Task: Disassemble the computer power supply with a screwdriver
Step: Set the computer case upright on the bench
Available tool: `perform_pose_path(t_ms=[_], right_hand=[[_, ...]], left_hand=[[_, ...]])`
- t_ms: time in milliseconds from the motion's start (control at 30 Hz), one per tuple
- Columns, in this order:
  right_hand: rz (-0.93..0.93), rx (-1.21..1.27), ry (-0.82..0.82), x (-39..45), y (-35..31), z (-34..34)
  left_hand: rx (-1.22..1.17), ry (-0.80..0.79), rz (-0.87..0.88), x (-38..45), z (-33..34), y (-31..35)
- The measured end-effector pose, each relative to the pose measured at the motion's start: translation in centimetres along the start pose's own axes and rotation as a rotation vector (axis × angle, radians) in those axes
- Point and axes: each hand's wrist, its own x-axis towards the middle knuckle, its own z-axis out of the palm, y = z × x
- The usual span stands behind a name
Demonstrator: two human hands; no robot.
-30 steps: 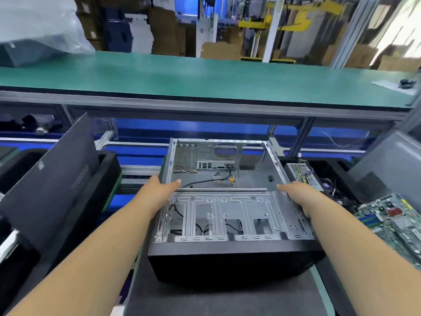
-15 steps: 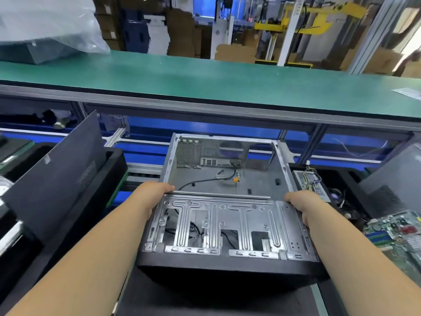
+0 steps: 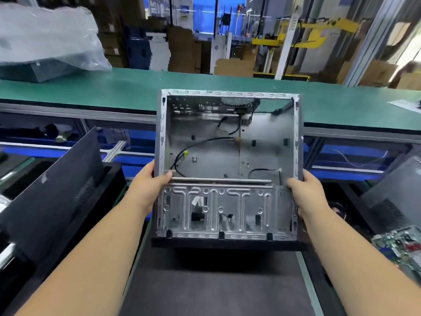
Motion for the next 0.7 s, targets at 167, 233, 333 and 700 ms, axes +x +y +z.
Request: perform_pose_path(t_ms=[167, 233, 333, 700], right_hand=[[-0.070, 0.135, -0.105, -0.1, 3.6, 0.1], [-0.097, 0.179, -0.140, -0.2, 4.8, -0.5], [-0.098, 0.184, -0.198, -0.9, 5.5, -1.1], [-0.100, 0.133, -0.206, -4.8, 8.0, -1.4]], left_hand=[[0.062, -0.021, 0.111, 0.0, -0.1, -2.1], [0.059, -0.028, 0.132, -0.3, -0.2, -3.0], [0.074, -0.058, 0.139, -1.0, -0.5, -3.9], [0.108, -0.049, 0.066, -5.0, -1.0, -6.7]])
